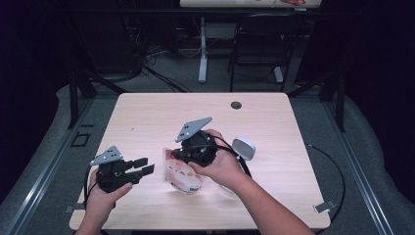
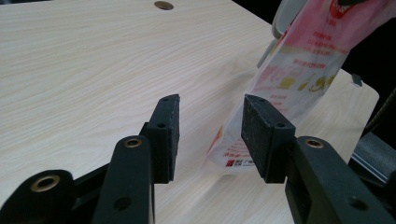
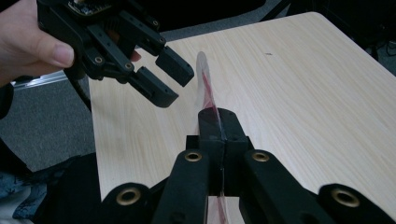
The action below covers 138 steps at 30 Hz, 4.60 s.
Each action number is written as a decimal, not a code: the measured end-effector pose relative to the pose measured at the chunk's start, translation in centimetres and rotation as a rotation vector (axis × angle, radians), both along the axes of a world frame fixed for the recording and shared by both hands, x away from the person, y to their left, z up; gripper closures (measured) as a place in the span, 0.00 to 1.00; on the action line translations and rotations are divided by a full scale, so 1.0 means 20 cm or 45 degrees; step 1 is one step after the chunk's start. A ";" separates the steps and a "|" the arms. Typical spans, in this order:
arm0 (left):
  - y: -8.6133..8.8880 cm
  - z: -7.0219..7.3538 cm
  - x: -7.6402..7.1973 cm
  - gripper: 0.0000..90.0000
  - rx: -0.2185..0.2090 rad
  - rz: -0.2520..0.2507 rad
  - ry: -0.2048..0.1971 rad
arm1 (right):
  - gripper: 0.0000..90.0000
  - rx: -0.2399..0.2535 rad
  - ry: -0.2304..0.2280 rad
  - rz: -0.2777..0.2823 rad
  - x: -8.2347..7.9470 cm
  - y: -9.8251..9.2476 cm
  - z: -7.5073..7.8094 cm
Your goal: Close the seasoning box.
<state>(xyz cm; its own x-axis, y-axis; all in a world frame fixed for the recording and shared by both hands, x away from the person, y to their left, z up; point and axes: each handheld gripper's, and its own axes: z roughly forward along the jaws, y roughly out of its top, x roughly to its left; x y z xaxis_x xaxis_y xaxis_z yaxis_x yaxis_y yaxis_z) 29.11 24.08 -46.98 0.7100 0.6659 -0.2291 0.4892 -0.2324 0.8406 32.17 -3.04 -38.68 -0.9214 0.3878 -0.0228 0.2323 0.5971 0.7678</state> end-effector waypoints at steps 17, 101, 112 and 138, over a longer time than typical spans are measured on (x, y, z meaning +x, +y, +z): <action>-0.07 -0.05 0.01 0.55 0.015 -0.081 0.011 | 1.00 0.073 -0.026 -0.012 -0.01 -0.08 0.07; -0.34 -0.21 0.10 0.48 0.108 -0.420 0.051 | 1.00 0.121 -0.083 0.071 -0.08 -0.14 0.19; -0.34 -0.21 0.09 0.61 0.109 -0.418 0.067 | 1.00 0.139 -0.083 0.073 -0.08 -0.15 0.19; -0.32 -0.19 0.08 0.77 0.110 -0.510 0.107 | 1.00 0.160 -0.032 0.099 -0.07 -0.21 0.18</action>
